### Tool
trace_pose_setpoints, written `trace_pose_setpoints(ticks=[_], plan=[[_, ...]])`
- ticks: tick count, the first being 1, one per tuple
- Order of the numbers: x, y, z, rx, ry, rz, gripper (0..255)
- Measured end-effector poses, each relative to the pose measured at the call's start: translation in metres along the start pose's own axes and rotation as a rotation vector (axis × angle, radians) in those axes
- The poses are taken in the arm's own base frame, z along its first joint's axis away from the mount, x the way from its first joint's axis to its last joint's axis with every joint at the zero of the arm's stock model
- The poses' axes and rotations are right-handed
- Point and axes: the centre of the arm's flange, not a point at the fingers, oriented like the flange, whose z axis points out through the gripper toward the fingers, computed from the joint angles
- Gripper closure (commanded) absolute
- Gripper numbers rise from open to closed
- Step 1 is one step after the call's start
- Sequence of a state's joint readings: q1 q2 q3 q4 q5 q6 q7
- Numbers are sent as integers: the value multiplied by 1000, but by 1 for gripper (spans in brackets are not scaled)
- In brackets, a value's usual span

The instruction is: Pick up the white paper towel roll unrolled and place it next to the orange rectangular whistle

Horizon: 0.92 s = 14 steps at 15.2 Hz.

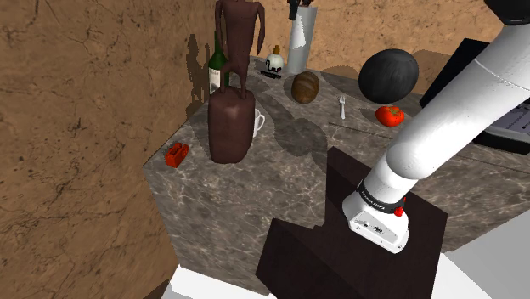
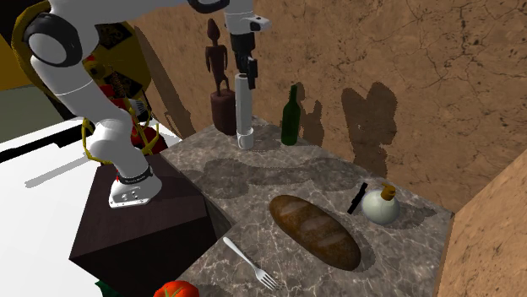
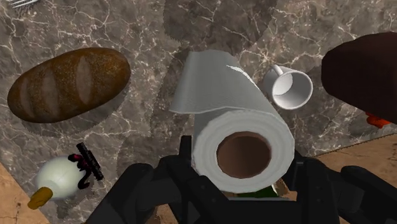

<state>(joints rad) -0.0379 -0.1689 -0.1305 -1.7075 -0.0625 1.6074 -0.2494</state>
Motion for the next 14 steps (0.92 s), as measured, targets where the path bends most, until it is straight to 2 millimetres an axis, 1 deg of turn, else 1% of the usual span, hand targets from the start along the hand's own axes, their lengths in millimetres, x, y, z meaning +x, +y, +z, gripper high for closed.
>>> trace_pose_setpoints(ticks=[2, 4, 6, 8, 9, 14], plan=[[11, -21, 7, 0, 0, 0, 255], [19, -51, 13, 0, 0, -1, 255], [32, -72, 23, 0, 0, 0, 255], [44, -91, 28, 0, 0, 0, 255], [50, -107, 30, 0, 0, 0, 255], [76, -162, 46, 0, 1, 0, 255]])
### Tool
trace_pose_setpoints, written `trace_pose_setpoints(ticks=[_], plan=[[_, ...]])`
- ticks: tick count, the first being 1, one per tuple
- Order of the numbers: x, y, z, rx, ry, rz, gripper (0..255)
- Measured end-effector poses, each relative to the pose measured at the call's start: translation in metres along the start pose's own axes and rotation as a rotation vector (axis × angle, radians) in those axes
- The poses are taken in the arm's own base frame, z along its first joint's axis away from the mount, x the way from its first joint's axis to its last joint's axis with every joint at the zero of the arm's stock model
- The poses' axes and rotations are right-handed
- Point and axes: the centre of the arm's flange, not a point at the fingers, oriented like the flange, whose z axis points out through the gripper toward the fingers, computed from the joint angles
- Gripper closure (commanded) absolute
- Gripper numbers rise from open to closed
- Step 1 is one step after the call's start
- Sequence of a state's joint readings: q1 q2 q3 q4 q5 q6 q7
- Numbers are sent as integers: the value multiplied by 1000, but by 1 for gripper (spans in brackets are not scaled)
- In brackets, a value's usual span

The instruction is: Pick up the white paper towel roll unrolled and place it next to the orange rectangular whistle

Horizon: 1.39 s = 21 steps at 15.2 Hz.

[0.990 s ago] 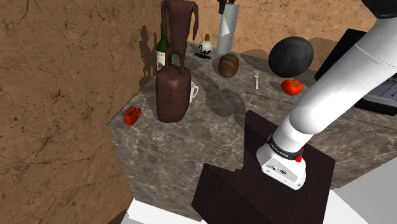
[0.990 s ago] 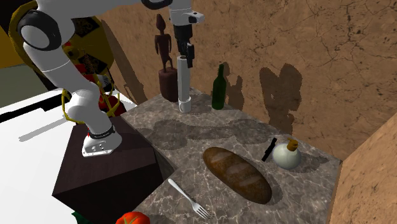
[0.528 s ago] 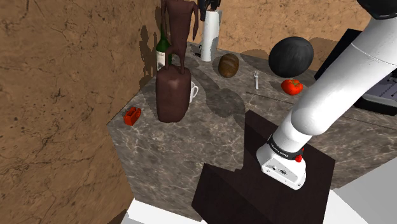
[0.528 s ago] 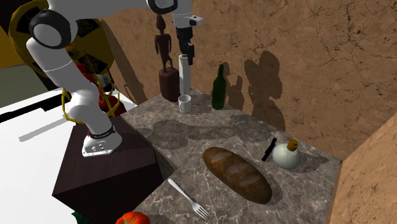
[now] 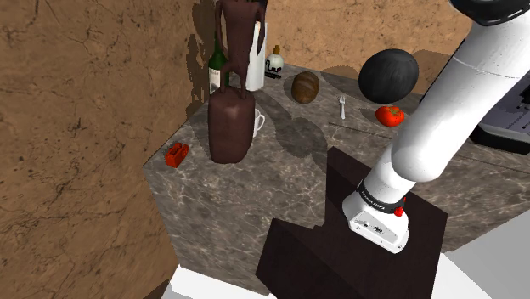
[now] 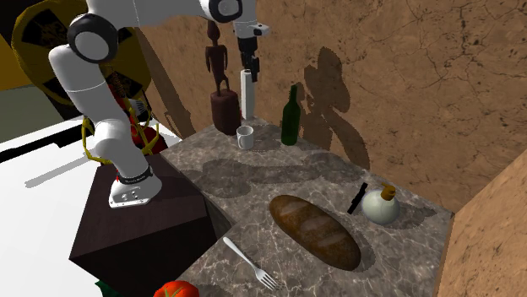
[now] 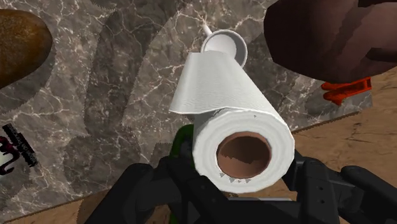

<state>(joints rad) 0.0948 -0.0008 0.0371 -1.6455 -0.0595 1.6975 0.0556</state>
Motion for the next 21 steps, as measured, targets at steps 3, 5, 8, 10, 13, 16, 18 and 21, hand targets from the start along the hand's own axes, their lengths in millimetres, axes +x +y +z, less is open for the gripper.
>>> trace_pose_setpoints(ticks=[3, 5, 8, 10, 13, 16, 18, 21], plan=[[14, -30, -2, 14, 21, 7, 255], [23, -60, -1, 79, 16, 16, 255], [35, -105, 1, 172, 5, 26, 255], [44, -139, 15, 251, -37, 34, 255], [68, -157, 39, 57, -13, 7, 255], [85, -186, 48, 8, -2, 1, 255], [95, -208, 54, 3, -1, 1, 255], [109, -239, 61, -1, 1, 9, 255]])
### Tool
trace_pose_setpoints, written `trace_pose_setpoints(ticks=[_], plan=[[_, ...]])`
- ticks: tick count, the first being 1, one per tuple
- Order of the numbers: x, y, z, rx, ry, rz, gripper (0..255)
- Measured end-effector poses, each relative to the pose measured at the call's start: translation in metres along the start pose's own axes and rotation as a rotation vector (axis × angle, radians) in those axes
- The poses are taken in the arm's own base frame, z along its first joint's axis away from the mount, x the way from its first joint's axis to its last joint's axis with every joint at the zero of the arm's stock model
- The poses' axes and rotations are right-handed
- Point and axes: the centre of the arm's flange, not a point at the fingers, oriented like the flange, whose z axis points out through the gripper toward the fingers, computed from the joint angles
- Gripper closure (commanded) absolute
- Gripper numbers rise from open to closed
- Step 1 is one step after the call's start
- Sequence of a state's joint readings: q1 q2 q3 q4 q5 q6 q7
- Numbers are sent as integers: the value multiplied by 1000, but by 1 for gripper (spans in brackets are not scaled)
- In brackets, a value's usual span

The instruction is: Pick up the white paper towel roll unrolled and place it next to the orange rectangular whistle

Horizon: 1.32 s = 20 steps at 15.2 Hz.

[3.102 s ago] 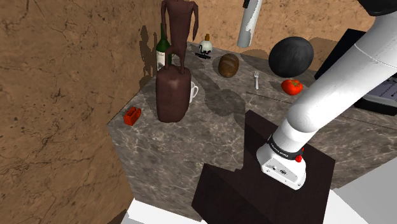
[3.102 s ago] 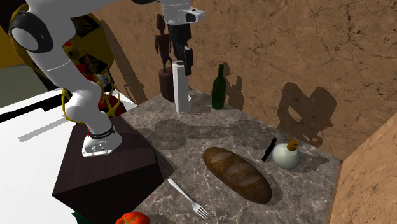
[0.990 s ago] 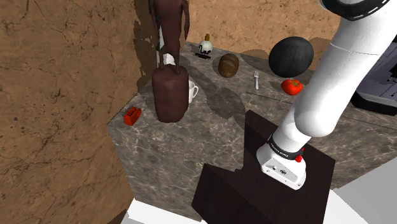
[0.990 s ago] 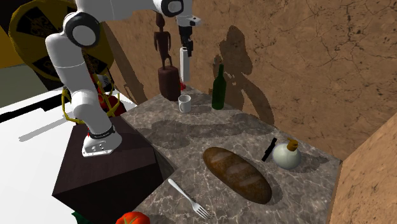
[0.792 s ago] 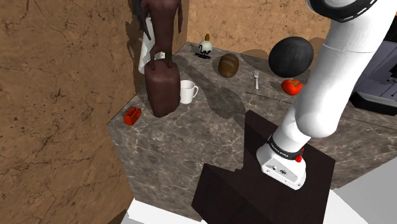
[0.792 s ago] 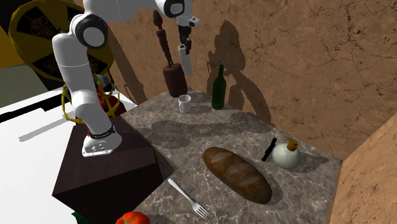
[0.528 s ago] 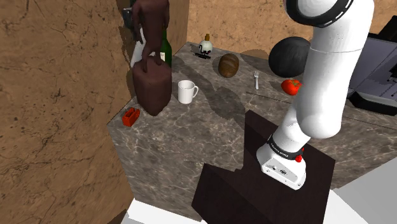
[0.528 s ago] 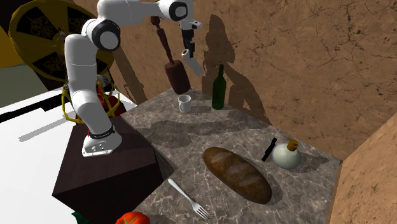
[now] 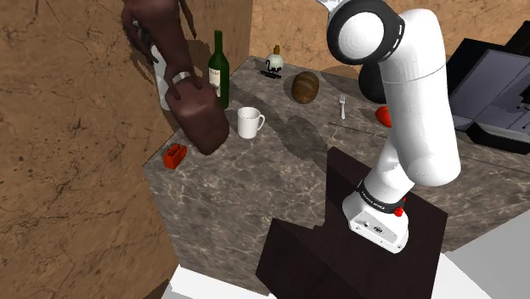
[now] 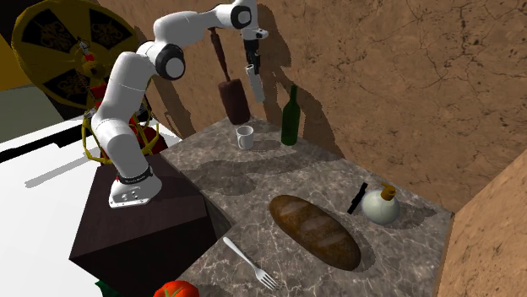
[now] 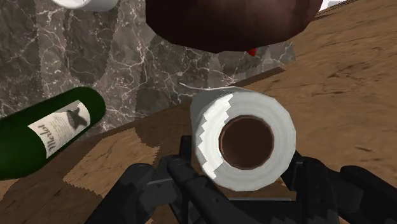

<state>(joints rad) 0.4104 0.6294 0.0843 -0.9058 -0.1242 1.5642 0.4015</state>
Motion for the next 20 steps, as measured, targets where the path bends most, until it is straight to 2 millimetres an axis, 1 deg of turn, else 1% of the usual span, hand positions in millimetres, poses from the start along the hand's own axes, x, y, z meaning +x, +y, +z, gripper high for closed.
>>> trace_pose_setpoints(ticks=[2, 6, 8, 9, 10, 12, 13, 14, 15, 18, 19, 20], plan=[[1, -6, 0, -3, -3, 35, 255], [1, -8, 4, 10, 36, 71, 255], [0, -8, 7, 12, 42, 45, 255], [0, -9, 8, 14, 47, 59, 255], [-2, -10, 13, 16, 54, 48, 255], [-3, -11, 16, 16, 52, 36, 255], [-5, -12, 23, 17, 59, 22, 255], [-6, -11, 35, 18, 54, 10, 255], [-7, -12, 41, 17, 57, 7, 255], [-5, -17, 42, 22, 49, 51, 255], [-5, -14, 53, 22, 51, 39, 255], [-5, -16, 56, 20, 53, 42, 255]])
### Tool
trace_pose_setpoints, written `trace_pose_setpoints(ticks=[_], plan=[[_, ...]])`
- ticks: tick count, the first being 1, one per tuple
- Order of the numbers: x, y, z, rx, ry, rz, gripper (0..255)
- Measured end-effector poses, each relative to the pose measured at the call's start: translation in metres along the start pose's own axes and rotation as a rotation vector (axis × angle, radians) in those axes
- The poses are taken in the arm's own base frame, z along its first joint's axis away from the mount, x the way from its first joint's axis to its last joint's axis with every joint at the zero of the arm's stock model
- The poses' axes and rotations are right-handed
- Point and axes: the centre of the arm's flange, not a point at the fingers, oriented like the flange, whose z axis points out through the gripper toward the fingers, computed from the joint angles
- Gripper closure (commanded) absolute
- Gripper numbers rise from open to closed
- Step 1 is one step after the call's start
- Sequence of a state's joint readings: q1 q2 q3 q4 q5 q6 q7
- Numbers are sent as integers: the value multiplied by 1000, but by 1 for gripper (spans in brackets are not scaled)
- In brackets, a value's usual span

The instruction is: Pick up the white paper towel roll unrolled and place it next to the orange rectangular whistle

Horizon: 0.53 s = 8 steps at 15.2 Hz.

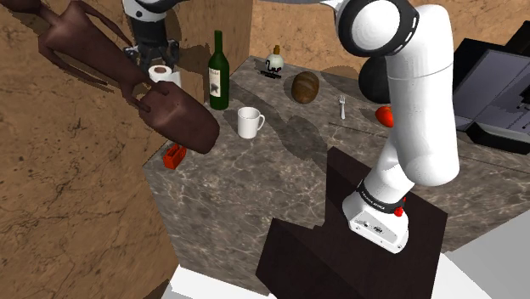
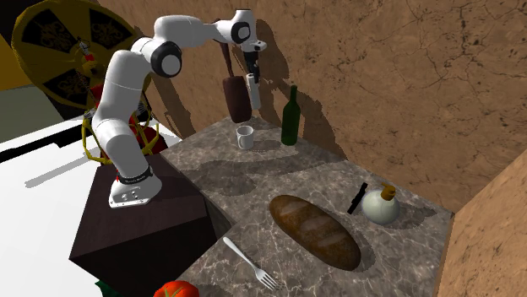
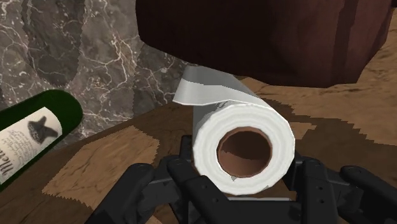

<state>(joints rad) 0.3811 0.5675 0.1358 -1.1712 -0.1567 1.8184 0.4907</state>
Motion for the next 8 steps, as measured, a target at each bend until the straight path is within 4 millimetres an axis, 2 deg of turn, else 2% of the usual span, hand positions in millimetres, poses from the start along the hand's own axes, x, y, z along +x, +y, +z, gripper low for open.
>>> trace_pose_setpoints(ticks=[2, 5, 7, 8], plan=[[1, -4, 0, -3, 3, 58, 255], [-2, 2, 10, 1, 11, -24, 255], [-3, -1, 8, -10, -18, 6, 255], [-2, -2, 8, -3, -10, 18, 0]])
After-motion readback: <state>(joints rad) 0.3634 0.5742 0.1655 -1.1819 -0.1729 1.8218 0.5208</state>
